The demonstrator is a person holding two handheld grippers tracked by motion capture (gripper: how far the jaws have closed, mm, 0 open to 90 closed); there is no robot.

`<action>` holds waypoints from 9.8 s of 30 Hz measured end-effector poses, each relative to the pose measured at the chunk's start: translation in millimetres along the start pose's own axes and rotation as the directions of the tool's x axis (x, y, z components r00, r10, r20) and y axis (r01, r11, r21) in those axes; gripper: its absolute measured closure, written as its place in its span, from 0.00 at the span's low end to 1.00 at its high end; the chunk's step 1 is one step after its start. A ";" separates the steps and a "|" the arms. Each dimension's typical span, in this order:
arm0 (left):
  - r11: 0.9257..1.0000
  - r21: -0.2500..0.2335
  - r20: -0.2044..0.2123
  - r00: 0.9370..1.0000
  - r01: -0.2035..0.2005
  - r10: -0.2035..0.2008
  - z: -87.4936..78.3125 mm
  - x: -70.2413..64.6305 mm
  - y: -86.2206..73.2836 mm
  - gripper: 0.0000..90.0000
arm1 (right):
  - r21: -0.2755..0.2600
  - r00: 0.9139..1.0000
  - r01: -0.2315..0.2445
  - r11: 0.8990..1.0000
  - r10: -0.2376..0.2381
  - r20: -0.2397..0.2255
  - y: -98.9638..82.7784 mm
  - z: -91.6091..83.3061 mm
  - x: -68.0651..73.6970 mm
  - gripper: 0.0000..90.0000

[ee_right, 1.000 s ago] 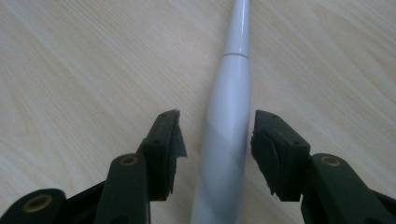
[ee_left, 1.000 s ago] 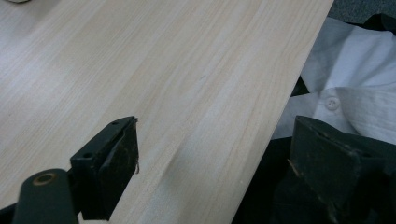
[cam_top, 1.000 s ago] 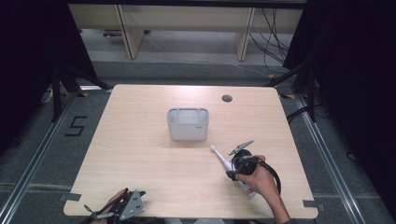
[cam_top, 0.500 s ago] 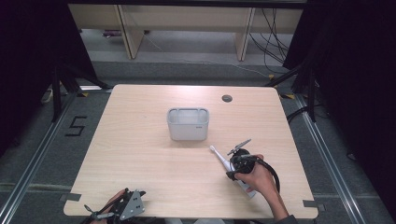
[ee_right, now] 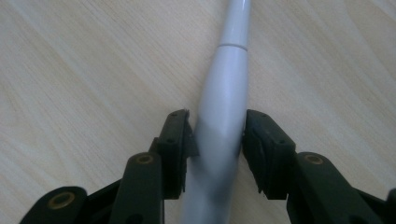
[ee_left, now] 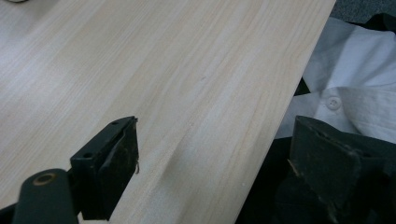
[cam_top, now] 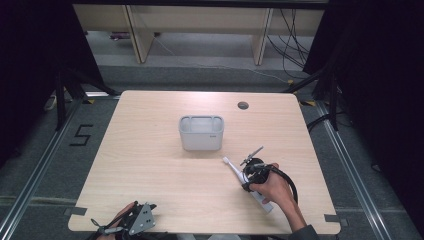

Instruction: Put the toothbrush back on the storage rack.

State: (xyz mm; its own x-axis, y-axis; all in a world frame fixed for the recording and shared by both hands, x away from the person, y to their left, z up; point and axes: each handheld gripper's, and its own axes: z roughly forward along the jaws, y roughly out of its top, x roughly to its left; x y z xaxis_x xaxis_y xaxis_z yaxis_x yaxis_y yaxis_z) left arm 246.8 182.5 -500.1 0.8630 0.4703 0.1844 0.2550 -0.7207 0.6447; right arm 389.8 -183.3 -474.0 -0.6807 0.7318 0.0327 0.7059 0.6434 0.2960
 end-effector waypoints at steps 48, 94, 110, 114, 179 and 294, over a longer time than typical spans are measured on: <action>1.000 0.005 0.001 1.000 -0.008 0.008 0.5 -0.6 -0.1 0.17 | 0.171 0.998 0.059 0.984 -0.063 0.020 17.1 5.5 -0.5 0.74; 1.000 0.002 -0.002 1.000 -0.008 0.008 0.2 0.7 0.7 0.17 | -0.303 0.996 0.087 0.949 -0.079 0.036 -8.0 -62.9 -18.9 0.74; 1.000 -0.015 0.006 1.000 0.003 -0.002 0.1 -0.7 0.0 0.17 | -0.544 1.000 0.019 0.839 -0.013 0.015 -0.3 -75.5 -33.5 0.74; 1.000 -0.010 0.009 1.000 -0.001 0.001 0.2 -1.3 0.3 0.17 | -0.580 0.999 0.037 0.814 -0.028 0.025 5.4 -76.8 -35.0 0.74; 1.000 -0.002 0.015 1.000 -0.008 0.008 -1.1 -0.3 0.2 0.17 | -0.736 0.998 -0.054 0.674 0.016 -0.059 119.1 -102.0 -24.6 0.74; 1.000 0.002 0.017 1.000 -0.013 0.013 -0.9 -1.8 -1.0 0.17 | -0.648 0.990 -0.042 0.761 0.121 0.078 149.0 -21.5 -26.6 0.58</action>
State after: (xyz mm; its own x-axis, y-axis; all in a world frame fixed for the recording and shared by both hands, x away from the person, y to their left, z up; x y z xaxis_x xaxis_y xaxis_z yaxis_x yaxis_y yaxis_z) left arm 244.6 182.8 -500.3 0.8736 0.4523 0.1798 0.2447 -0.7275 0.6410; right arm 508.8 -111.7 -410.2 -0.5728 0.8197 -0.0065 0.4389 0.3134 0.8421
